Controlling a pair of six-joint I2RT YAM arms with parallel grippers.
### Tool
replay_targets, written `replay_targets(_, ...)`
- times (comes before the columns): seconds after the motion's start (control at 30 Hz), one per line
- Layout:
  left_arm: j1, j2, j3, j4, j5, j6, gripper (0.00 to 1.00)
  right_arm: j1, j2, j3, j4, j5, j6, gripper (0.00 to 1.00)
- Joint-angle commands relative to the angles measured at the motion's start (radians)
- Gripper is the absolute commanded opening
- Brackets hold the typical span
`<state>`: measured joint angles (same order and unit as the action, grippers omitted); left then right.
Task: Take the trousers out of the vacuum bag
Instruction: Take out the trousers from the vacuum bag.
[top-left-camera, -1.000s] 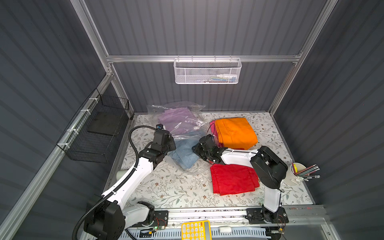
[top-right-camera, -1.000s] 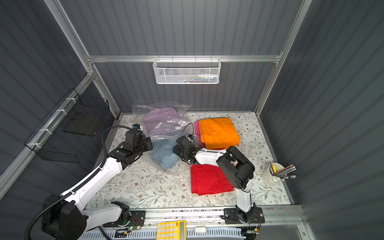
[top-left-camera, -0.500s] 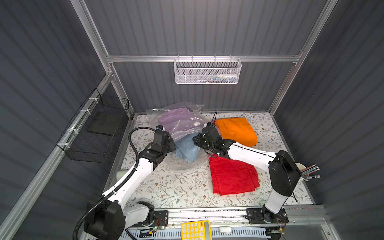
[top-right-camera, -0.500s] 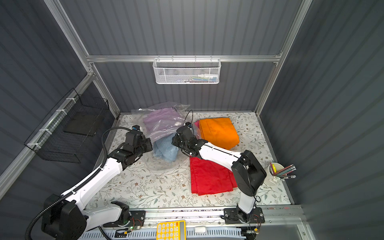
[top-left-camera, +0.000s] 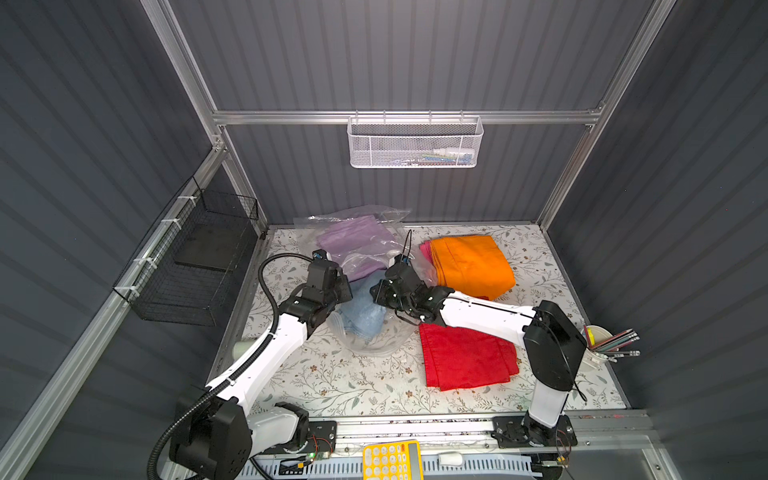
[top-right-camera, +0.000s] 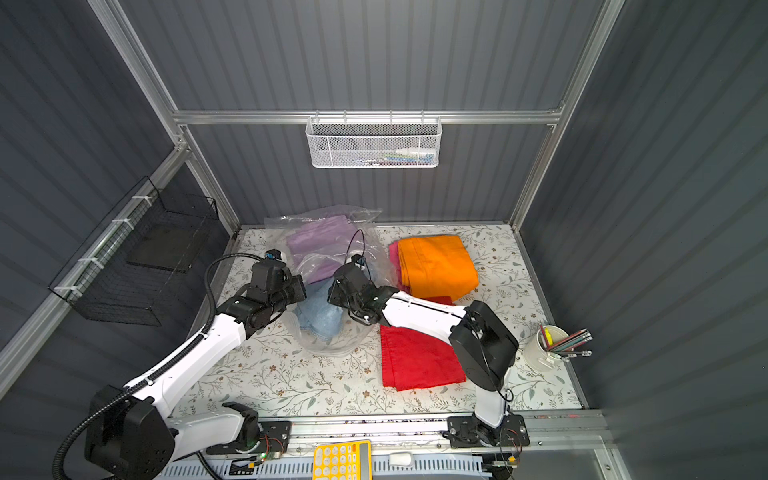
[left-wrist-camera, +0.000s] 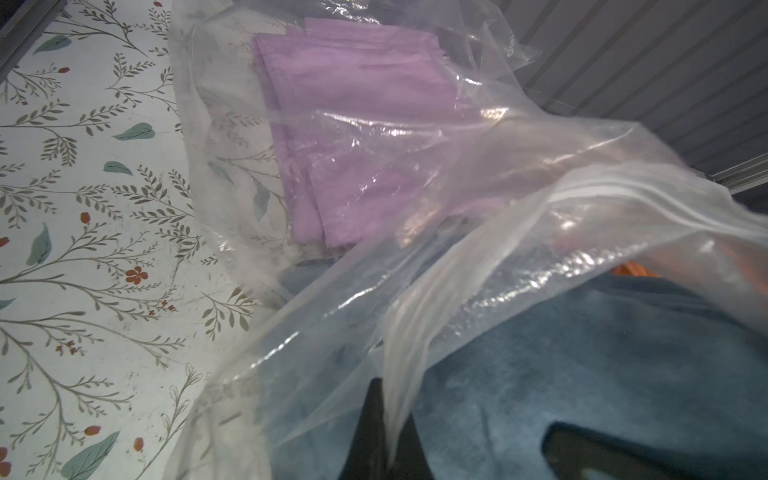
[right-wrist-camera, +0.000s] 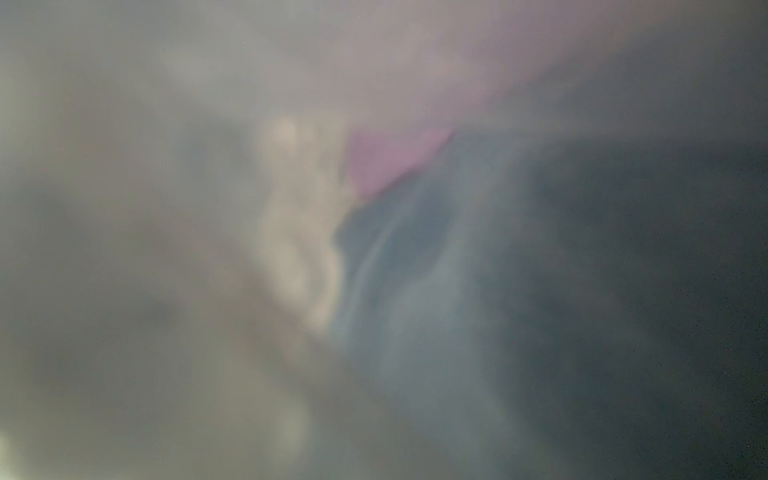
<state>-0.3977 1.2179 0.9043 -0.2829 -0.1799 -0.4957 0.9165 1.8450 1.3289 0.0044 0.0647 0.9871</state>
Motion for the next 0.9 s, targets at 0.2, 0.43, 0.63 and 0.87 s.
replay_targets(0.2, -0.003, 0.019, 0.059, 0.058, 0.06, -0.006, 0.0, -0.125, 0.085, 0.125, 0.124, -0.109, -0.094, 0.02)
replay_targets(0.43, -0.059, 0.07, 0.092, 0.053, 0.017, 0.004, 0.0, -0.241, 0.184, 0.321, 0.039, -0.233, -0.225, 0.04)
replay_targets(0.63, -0.085, 0.12, 0.12, 0.053, -0.022, 0.01, 0.0, -0.245, 0.106, 0.287, 0.055, -0.208, -0.255, 0.09)
replay_targets(0.87, -0.09, 0.175, 0.156, 0.038, -0.034, 0.014, 0.0, -0.206, -0.05, 0.144, 0.12, -0.072, -0.298, 0.17)
